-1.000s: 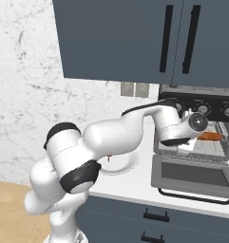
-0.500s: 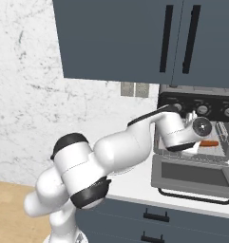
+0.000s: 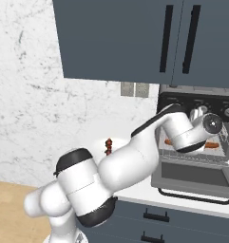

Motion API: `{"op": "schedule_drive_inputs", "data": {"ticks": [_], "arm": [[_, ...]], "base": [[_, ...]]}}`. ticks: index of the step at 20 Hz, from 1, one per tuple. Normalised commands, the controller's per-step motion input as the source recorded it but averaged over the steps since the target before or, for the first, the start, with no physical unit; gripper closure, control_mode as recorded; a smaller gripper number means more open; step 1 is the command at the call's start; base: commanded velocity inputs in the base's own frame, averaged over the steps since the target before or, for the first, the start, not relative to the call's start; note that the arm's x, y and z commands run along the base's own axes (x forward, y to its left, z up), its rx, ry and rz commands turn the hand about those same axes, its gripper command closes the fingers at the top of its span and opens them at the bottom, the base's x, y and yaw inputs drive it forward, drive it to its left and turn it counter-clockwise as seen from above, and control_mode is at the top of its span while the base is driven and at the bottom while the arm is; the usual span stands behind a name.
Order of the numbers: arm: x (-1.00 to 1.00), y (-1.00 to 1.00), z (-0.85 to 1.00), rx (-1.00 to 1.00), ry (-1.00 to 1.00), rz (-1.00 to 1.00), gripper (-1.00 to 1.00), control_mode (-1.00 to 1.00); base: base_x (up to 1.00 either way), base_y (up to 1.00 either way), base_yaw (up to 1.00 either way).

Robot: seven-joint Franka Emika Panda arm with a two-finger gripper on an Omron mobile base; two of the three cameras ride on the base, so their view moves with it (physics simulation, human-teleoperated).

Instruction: Pick up the kebab skewer and baguette bread, and place them inside the toaster oven. Close the toaster oven door and start by setting the timer.

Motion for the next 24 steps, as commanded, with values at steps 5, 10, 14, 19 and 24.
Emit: {"op": "schedule_drive_inputs", "data": {"ticks": [5,10,14,19,24], "arm": [[-0.69,0.49,0.17,-0.03,0.00,0.04,-1.00,-1.00],[-0.97,0.87,-0.02,-0.16,0.00,0.08,-1.00,-1.00],[-0.61,1.00,-0.03,-0.21,-0.03,0.13,-1.00,-1.00],[-0.47,1.00,0.00,-0.21,0.00,0.21,-1.00,-1.00],[-0.04,1.00,0.00,-0.19,0.02,0.35,-1.00,-1.00]], "base": [[0.00,0.00,0.00],[0.00,0.00,0.00],[0.00,0.00,0.00],[0.00,0.00,0.00],[0.00,0.00,0.00]]}}
